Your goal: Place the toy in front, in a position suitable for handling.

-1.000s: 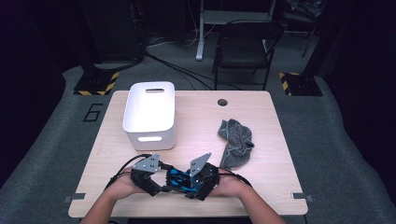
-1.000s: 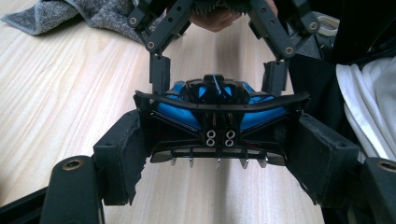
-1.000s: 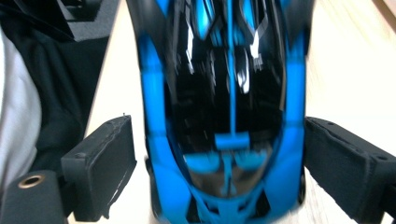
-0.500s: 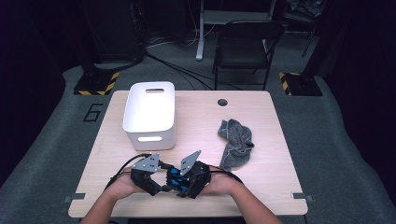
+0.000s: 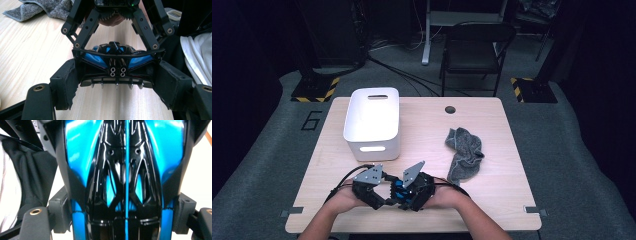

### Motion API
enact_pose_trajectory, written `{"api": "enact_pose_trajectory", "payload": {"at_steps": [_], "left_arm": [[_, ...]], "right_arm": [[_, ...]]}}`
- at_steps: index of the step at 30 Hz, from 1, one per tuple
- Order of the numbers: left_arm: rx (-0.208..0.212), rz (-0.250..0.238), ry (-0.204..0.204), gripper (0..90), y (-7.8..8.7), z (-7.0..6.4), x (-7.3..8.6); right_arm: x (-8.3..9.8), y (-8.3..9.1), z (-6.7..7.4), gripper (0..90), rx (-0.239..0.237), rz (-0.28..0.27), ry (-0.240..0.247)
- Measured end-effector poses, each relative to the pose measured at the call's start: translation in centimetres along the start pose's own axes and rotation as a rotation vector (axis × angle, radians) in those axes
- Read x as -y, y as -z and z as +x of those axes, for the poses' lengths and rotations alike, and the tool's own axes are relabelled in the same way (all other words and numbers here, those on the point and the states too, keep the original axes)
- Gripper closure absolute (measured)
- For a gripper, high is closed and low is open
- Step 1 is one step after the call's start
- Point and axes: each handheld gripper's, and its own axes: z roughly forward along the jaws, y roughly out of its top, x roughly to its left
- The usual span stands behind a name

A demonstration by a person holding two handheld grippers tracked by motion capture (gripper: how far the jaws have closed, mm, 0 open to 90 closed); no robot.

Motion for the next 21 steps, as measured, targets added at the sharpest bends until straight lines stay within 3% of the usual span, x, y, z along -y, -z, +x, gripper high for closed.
{"api": "enact_pose_trajectory", "payload": {"at_steps": [15, 21], "left_arm": [[-0.008, -0.003, 0.008, 25.5, 0.01, -0.06, -0.13], [-0.007, -0.011, 0.048, 23.5, 0.0, -0.09, -0.13]], "right_arm": [[-0.11, 0.19, 0.31, 25.7, 0.021, 0.012, 0.011], [-0.11, 0.41, 0.54, 25.8, 0.033, 0.018, 0.005]]}}
